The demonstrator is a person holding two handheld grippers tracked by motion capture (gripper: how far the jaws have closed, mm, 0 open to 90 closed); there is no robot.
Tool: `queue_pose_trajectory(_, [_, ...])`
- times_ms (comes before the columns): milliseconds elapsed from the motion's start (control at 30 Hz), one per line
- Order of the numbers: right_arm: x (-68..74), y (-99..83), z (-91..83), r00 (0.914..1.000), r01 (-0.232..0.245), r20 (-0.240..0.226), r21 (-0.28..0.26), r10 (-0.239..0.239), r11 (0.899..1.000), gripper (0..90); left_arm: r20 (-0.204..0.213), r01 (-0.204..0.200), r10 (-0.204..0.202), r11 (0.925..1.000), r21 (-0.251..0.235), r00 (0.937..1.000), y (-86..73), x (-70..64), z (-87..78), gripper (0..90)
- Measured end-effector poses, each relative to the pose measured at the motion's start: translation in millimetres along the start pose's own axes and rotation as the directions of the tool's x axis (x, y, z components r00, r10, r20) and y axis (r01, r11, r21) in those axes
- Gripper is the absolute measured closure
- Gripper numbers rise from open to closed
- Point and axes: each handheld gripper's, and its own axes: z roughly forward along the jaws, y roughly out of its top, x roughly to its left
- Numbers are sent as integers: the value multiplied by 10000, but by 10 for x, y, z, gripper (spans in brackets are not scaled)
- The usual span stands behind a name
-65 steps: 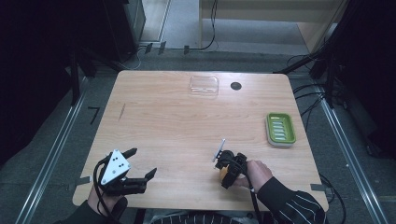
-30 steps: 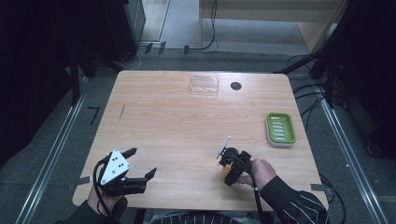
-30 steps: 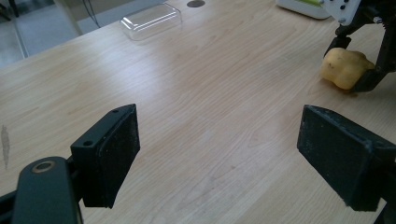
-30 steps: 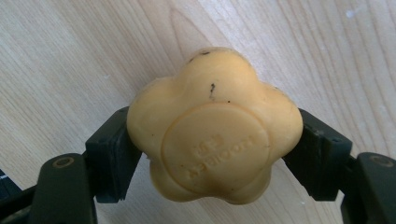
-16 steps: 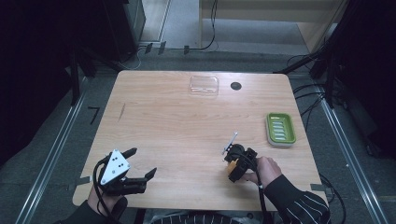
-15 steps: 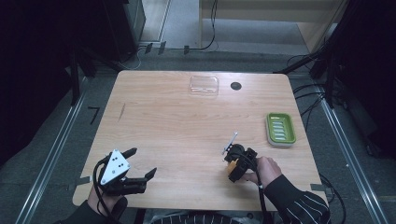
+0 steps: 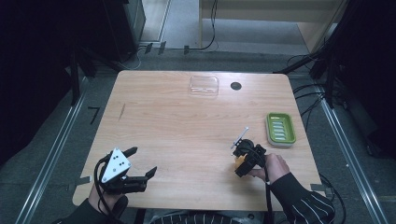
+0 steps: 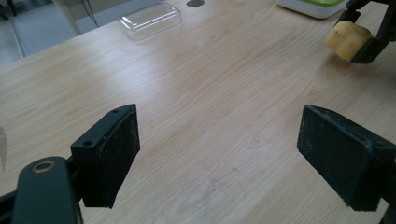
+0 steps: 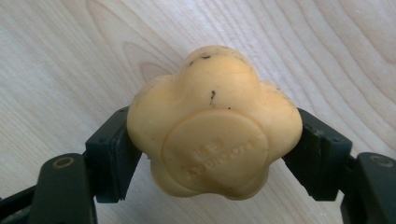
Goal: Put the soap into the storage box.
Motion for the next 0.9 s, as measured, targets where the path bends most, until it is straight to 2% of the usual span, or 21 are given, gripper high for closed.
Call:
queue_pose_trajectory(367, [-121, -63, -30, 9990, -418, 185, -69, 419, 9991, 259, 17, -69, 69, 10000, -15, 10000, 7, -23, -9, 136])
queue_pose_trajectory(900, [-337, -92, -100, 9936, -1013, 420, -792, 1049, 9917, 259, -5, -57, 57, 10000, 17, 10000, 2, -27, -18, 136])
